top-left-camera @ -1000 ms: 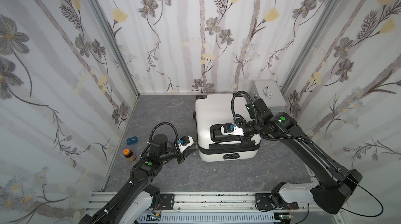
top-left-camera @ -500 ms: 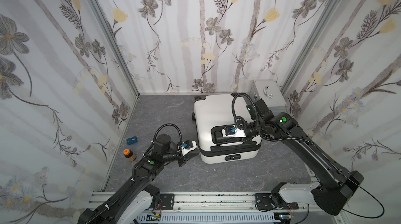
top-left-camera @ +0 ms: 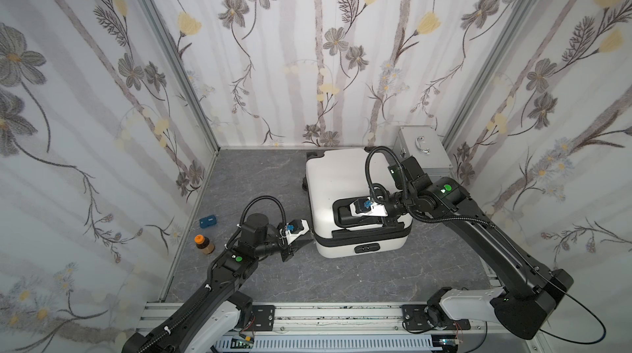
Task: Open the suitcase zippers
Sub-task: Unzip the zipper on the suitcase.
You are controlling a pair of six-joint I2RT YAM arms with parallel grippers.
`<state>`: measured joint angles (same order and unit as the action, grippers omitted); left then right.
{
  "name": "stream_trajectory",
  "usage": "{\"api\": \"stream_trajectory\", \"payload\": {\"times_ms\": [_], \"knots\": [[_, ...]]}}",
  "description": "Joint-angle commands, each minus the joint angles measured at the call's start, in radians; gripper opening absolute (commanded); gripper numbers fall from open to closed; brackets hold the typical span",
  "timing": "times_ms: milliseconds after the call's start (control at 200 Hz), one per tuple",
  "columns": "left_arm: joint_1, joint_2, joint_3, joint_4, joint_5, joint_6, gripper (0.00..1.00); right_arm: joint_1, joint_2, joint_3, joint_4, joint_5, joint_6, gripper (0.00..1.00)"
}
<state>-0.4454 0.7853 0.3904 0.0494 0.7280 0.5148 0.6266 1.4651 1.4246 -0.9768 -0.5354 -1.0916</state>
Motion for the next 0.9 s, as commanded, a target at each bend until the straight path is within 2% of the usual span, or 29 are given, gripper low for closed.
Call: {"api": "stream_trajectory", "payload": {"times_ms": [0, 310, 565, 784, 894], "knots": [[0.0, -0.016, -0.007, 0.038, -0.011, 0.003, 0.3, 0.001, -0.017, 0.007, 0.184, -0.116, -0.075, 0.0], [-0.001, 0.04, 0.011, 0.065, 0.035, -0.018, 0.23, 0.001, -0.014, 0.008, 0.188, -0.134, -0.076, 0.0], [-0.001, 0.042, 0.006, 0.098, 0.041, -0.038, 0.21, -0.001, -0.015, 0.01, 0.191, -0.141, -0.074, 0.0], [-0.001, 0.066, 0.011, 0.121, 0.067, -0.065, 0.14, 0.001, -0.012, 0.01, 0.196, -0.143, -0.07, 0.0], [-0.001, 0.058, 0.011, 0.117, 0.083, -0.07, 0.06, 0.001, -0.009, 0.01, 0.2, -0.142, -0.063, 0.0]]}}
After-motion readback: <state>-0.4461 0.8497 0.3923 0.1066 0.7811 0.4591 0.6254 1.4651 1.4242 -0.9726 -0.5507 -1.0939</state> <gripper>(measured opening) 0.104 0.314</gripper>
